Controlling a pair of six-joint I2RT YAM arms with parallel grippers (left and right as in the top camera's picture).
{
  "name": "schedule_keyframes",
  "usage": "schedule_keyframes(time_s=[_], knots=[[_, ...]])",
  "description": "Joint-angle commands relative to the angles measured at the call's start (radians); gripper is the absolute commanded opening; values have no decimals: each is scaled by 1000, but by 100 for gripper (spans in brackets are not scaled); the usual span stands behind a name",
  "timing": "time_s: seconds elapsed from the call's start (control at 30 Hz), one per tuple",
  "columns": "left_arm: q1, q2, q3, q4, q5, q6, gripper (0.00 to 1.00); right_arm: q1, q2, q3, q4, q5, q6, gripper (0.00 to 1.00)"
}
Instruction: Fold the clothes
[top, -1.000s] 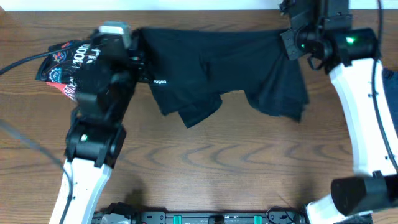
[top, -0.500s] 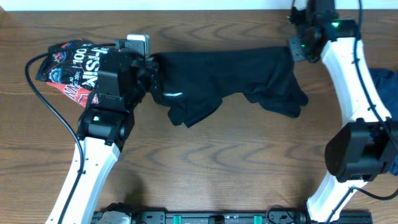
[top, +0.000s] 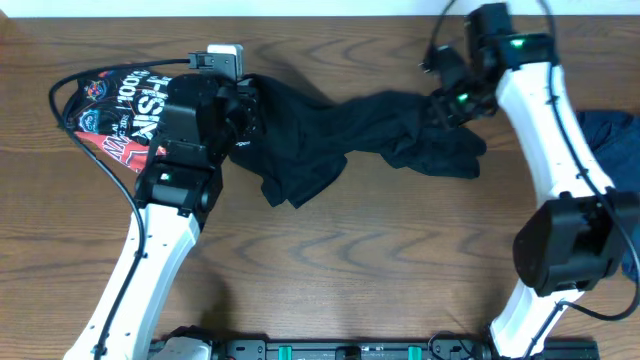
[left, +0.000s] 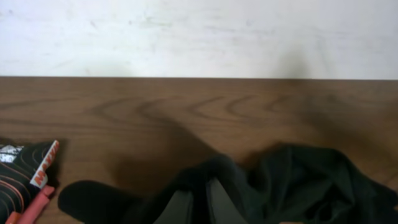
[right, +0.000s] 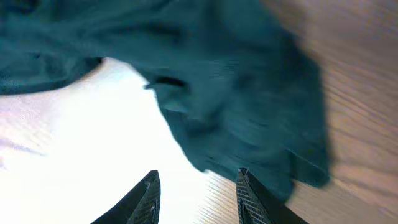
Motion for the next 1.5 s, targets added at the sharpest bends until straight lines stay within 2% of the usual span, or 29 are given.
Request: schedule_keyframes(time_s=[0.0, 0.13, 0.37, 0.5, 0.77, 1.47], knots=[[5, -3, 23, 11, -10, 2, 6, 59, -13, -82, 38, -13, -34, 36], [5, -3, 23, 5, -10, 2, 6, 114, -13, -195, 148, -11, -2, 33], [5, -3, 23, -7, -10, 2, 6, 153, -13, -329, 350, 141, 216, 35], [5, -3, 23, -8, -10, 2, 6, 153, -13, -340, 398, 227, 401, 38], [5, -3, 23, -19, -10, 2, 6, 161, -13, -352, 431, 227, 641, 35], [5, -3, 23, -19, -10, 2, 6, 176, -13, -432, 551, 249, 862, 36]])
